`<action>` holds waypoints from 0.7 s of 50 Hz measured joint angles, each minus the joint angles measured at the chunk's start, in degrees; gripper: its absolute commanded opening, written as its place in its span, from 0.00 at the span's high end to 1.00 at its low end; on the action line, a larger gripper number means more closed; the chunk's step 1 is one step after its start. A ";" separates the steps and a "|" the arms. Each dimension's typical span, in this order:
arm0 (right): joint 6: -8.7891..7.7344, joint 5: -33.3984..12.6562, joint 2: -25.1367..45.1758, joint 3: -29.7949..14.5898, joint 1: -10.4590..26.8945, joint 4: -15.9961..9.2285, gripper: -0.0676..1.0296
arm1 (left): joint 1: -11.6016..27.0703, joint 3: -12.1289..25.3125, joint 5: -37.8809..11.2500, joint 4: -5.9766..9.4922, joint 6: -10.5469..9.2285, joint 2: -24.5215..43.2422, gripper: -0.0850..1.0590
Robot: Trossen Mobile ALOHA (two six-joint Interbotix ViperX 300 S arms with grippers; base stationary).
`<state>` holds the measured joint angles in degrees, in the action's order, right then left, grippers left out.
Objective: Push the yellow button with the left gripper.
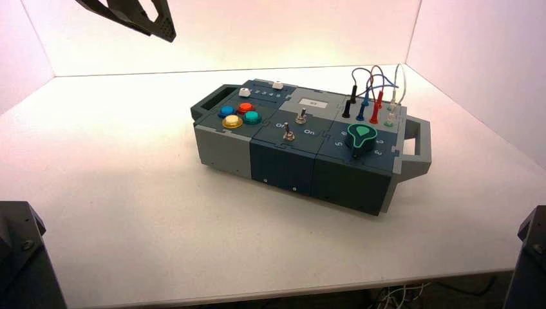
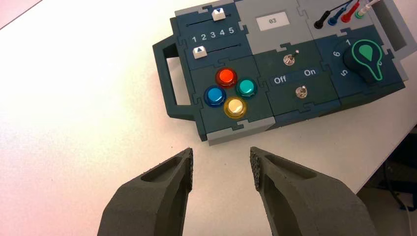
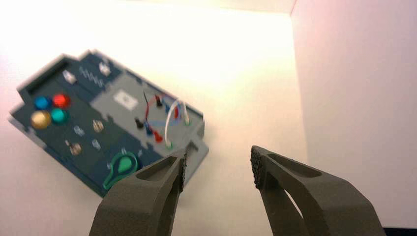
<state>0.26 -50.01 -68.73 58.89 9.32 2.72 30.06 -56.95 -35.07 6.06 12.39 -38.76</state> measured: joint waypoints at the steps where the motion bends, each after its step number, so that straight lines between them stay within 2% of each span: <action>1: 0.09 0.09 0.35 0.26 0.00 0.00 0.32 | 0.00 0.00 0.00 0.00 0.00 0.00 0.39; 35: 0.44 -0.26 1.05 -0.62 -0.09 -0.26 0.32 | 0.00 0.00 0.00 0.09 0.00 0.44 0.39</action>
<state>0.70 -50.27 -67.68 58.27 9.23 2.46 30.06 -56.95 -35.07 6.15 12.39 -38.32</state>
